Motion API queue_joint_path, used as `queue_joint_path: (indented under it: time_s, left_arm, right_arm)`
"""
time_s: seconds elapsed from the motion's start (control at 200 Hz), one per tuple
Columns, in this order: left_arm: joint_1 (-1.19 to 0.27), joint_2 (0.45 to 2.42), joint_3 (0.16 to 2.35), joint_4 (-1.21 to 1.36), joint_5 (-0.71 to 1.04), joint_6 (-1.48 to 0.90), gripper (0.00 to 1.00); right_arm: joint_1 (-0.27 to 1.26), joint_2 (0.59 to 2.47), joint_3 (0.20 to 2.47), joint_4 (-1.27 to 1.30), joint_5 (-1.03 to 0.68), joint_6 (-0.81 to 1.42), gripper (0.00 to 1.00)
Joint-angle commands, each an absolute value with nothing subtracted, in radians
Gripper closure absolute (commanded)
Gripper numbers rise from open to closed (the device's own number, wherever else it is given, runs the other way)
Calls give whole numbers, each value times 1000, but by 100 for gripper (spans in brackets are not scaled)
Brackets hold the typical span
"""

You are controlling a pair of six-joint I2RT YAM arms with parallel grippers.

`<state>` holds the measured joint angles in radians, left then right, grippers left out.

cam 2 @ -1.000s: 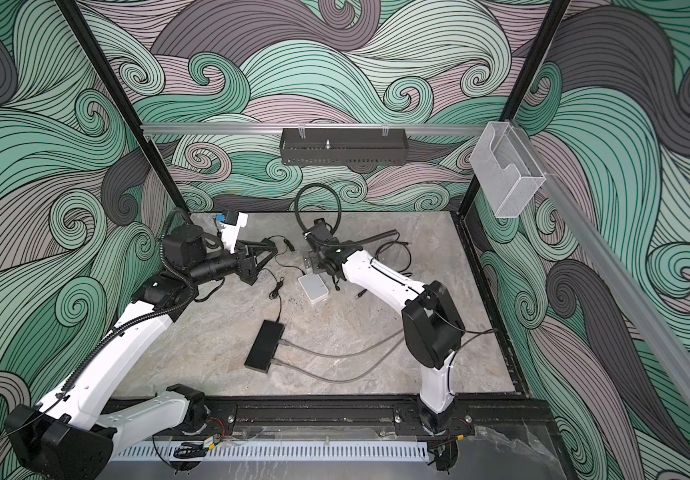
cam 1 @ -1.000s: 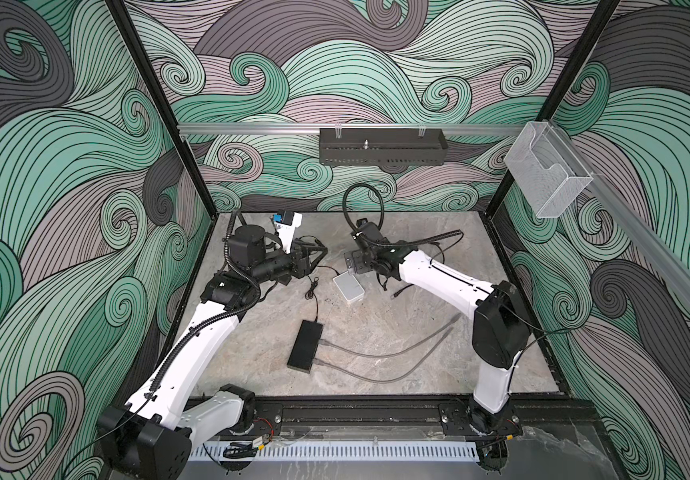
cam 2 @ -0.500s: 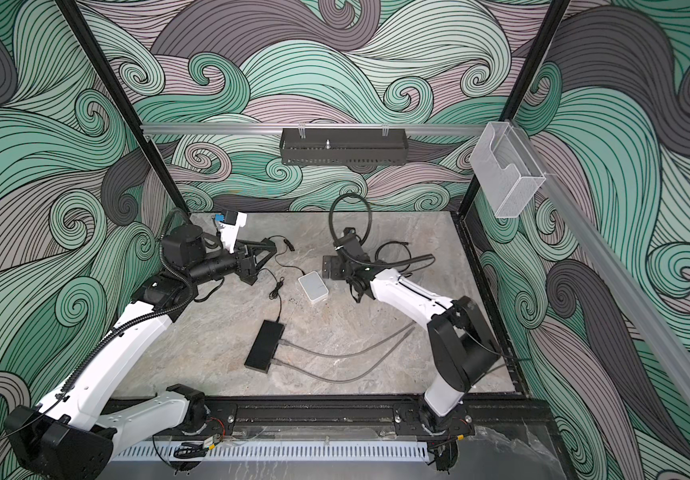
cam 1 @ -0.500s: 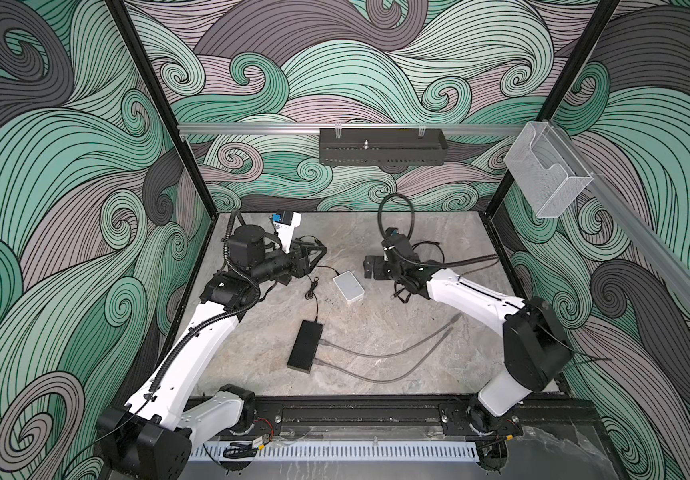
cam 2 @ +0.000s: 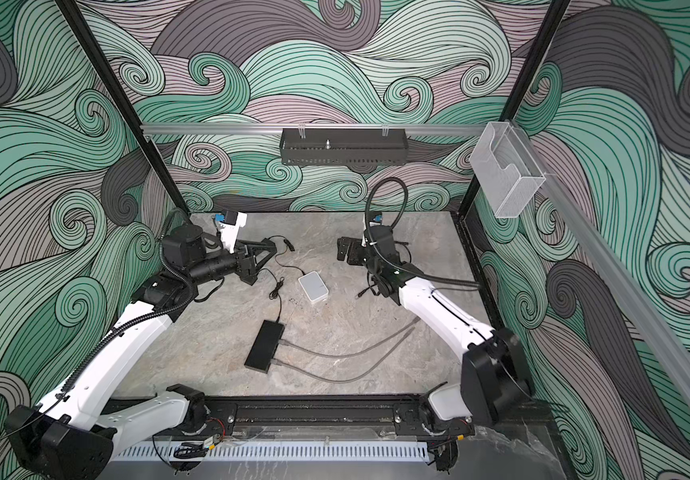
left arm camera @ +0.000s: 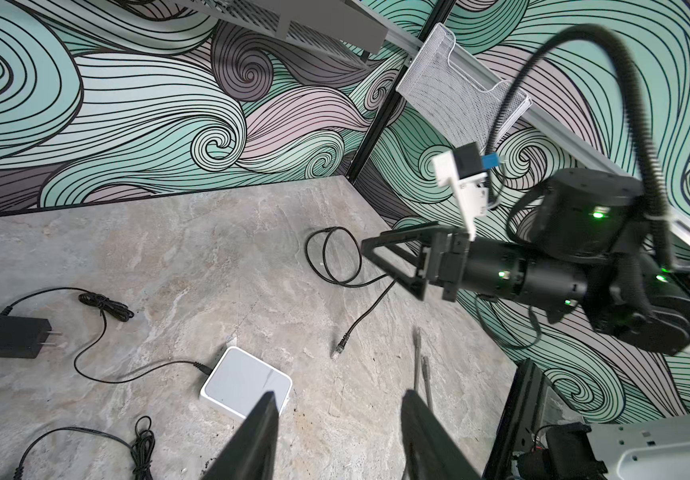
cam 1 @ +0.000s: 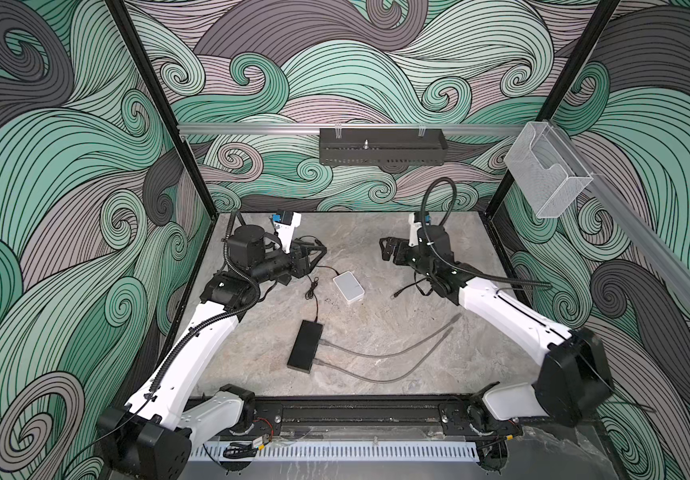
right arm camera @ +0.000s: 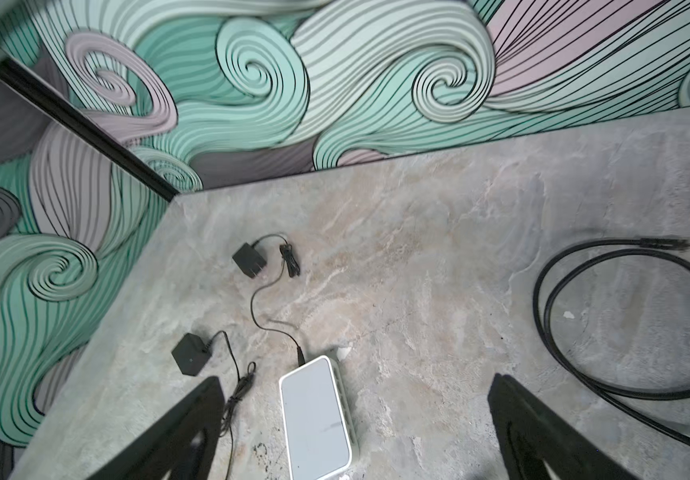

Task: Insert the plug into the switch port

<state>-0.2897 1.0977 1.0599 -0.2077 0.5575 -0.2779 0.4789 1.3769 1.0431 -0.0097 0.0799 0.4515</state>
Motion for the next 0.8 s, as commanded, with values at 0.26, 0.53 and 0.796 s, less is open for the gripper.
queue_joint_path:
  time_s: [0.26, 0.53, 0.796]
  left_arm:
    - [-267, 1125, 1069, -161, 624, -284, 50]
    - [-265, 1120, 1068, -161, 621, -286, 50]
    - [-264, 1118, 1068, -160, 623, -286, 50]
  right_arm:
    - [393, 1503, 1024, 165, -361, 562, 0]
    - [460, 1854, 1468, -495, -428, 294, 0]
    - [679, 2184, 1833, -880, -161, 103, 16]
